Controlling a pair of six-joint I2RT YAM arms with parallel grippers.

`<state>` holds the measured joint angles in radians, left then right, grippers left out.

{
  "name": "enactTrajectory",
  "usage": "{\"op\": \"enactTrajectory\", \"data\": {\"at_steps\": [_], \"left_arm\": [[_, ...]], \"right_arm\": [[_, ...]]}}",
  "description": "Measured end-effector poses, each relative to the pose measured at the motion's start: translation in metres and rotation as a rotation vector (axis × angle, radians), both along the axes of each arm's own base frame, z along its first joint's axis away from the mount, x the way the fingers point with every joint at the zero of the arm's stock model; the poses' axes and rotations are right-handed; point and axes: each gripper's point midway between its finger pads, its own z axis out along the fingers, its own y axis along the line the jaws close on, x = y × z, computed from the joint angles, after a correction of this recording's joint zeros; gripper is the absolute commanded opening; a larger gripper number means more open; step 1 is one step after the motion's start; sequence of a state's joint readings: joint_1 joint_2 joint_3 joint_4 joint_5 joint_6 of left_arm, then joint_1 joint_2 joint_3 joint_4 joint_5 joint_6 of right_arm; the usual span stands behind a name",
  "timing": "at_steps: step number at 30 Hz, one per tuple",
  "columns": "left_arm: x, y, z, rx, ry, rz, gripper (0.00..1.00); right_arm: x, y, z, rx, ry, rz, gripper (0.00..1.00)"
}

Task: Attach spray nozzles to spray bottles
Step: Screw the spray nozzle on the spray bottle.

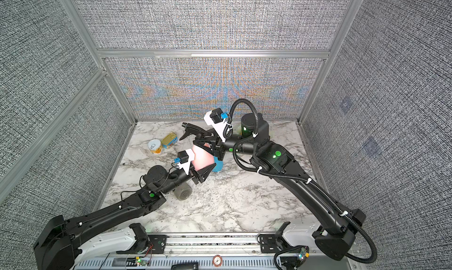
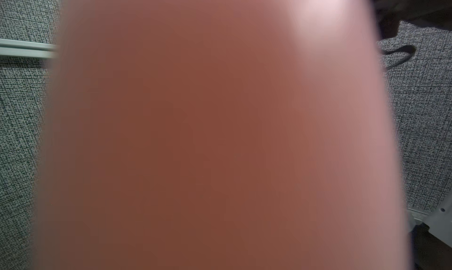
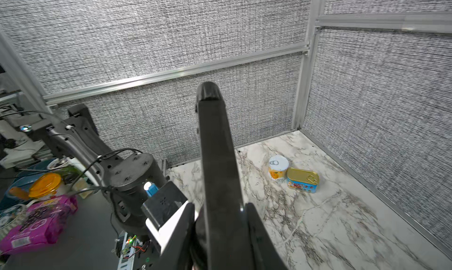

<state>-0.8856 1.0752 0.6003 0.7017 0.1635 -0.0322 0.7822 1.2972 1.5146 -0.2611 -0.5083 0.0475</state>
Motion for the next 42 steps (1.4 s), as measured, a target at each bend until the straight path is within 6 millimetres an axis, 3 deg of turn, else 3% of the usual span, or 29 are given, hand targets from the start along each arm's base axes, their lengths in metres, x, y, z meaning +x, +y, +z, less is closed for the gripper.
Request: {"op": "enactTrajectory", "data": {"at_steps": [6,12,18,22,25,26,28,30,33,37,42], "left_arm": [[0.02,0.006,-0.014,0.054,0.044,0.109,0.51],[0.038,0.017,-0.031,0.097,0.087,0.225,0.48],[0.049,0.025,-0.039,0.134,0.082,0.308,0.47],[0.053,0.031,-0.042,0.144,0.076,0.348,0.47],[0.056,0.035,-0.04,0.128,0.071,0.378,0.47],[0.057,0.036,-0.04,0.126,0.07,0.384,0.47],[0.057,0.038,-0.038,0.127,0.052,0.39,0.48],[0.055,0.04,-0.035,0.122,0.036,0.392,0.48],[0.045,0.036,-0.021,0.099,-0.03,0.347,0.48],[0.033,0.033,0.006,0.02,-0.101,0.281,0.48],[0.021,0.024,0.011,0.006,-0.119,0.192,0.48]], "right_arm": [[0.027,0.002,-0.018,-0.04,0.047,-0.242,0.0],[0.05,0.014,-0.037,-0.055,0.101,-0.596,0.0],[0.06,0.016,-0.045,-0.04,0.078,-0.927,0.0],[0.063,0.016,-0.047,-0.013,0.074,-1.033,0.0],[0.065,0.019,-0.045,0.004,0.075,-1.053,0.0],[0.065,0.02,-0.044,0.007,0.076,-1.052,0.05],[0.064,0.021,-0.04,0.014,0.08,-1.034,0.32],[0.061,0.02,-0.033,0.021,0.083,-1.001,0.49],[0.05,0.019,-0.023,0.015,0.101,-0.879,0.62],[0.022,0.008,-0.013,-0.006,0.109,-0.697,0.66],[-0.007,-0.014,-0.005,-0.022,0.105,-0.535,0.68]]}}
